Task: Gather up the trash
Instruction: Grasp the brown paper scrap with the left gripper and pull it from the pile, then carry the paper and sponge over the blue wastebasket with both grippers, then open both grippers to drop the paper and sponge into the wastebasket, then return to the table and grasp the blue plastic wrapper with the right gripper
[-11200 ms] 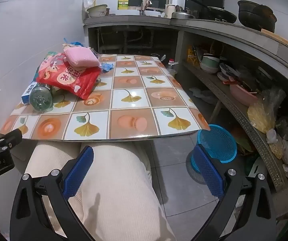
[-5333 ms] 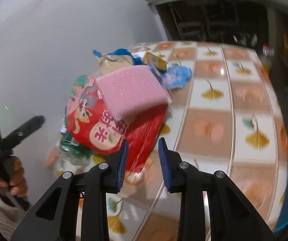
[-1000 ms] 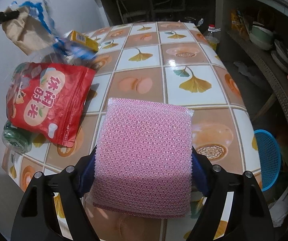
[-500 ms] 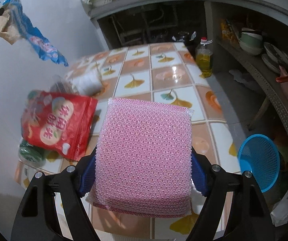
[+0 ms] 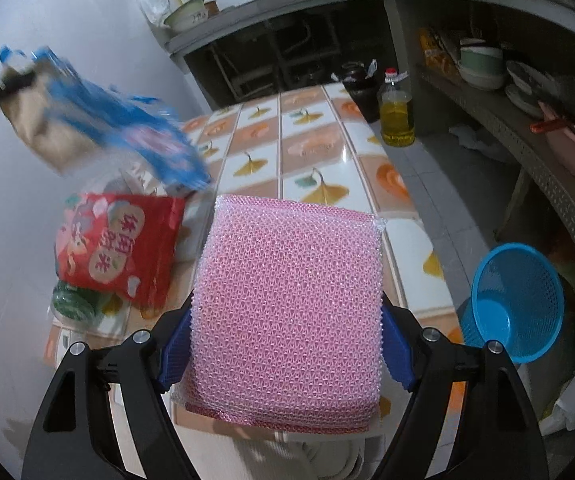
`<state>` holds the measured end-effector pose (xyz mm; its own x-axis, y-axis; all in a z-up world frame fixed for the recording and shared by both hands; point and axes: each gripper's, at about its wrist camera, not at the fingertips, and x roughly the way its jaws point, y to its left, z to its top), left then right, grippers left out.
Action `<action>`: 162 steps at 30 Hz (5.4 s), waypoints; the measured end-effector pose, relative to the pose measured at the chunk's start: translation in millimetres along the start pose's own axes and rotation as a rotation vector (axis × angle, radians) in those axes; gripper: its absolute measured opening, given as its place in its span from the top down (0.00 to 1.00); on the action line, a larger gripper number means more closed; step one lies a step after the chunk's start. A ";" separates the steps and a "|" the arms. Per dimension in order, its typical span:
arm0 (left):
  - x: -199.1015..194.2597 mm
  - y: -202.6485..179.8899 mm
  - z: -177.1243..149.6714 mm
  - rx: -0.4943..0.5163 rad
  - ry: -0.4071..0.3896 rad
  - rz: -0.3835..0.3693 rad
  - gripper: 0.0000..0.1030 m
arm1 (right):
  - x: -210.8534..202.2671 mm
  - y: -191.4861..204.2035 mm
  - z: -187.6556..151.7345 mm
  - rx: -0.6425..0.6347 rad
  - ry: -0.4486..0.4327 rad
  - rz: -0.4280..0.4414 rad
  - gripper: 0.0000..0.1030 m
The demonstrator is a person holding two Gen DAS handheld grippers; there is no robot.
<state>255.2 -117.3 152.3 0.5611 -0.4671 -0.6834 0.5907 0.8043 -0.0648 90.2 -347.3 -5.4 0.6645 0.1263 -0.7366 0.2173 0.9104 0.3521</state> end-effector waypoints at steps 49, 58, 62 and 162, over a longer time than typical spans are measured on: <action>93.9 -19.8 -169.7 0.107 0.355 0.082 0.96 | 36.1 -15.9 -20.7 0.038 0.106 0.018 0.26; 19.0 -7.9 -145.8 0.032 0.278 -0.027 0.96 | 30.1 -13.9 -19.5 0.040 0.094 0.041 0.26; -16.0 0.7 -129.0 -0.018 0.192 -0.076 0.96 | 22.0 -11.6 -20.7 0.039 0.073 0.056 0.26; 12.4 -61.8 -166.1 0.008 0.011 -0.185 0.16 | -11.0 -19.8 52.8 -0.038 0.005 0.094 0.08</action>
<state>129.4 -111.8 27.1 0.4362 -0.6027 -0.6682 0.6880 0.7020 -0.1841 116.4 -387.5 26.2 0.6773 0.2137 -0.7040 0.1266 0.9087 0.3977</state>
